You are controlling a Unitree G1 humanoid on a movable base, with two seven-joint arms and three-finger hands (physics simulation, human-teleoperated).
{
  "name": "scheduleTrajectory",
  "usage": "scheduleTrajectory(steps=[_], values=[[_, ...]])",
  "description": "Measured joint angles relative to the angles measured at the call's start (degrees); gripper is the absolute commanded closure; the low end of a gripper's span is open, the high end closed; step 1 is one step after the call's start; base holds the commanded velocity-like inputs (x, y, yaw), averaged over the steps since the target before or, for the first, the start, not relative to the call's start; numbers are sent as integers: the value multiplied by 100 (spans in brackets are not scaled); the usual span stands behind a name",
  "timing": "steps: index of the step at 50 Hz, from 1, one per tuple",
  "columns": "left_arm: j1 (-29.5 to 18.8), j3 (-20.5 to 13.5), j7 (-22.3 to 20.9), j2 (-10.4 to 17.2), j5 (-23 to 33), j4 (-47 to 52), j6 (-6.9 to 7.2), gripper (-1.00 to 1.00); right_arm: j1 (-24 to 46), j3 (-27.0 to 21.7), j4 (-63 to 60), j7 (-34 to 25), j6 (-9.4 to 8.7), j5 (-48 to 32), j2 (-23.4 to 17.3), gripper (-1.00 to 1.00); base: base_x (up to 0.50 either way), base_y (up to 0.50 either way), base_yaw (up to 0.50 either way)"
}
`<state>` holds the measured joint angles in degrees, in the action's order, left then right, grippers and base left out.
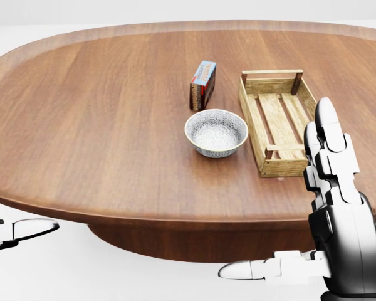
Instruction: Pick up the bowl on the left and put it in the tray.
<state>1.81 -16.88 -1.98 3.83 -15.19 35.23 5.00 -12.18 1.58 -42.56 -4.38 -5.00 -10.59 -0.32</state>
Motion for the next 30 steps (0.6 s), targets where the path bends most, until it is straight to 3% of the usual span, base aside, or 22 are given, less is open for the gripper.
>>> scheduleTrajectory(steps=[14,30], values=[[3,-29,9,6,-24,11,0,-100,24,-47,-41,87,0,228,41,-100,2,5,0],[-9,-63,22,18,-72,43,0,-100,27,-49,-45,135,0,286,15,-100,48,0,0]])
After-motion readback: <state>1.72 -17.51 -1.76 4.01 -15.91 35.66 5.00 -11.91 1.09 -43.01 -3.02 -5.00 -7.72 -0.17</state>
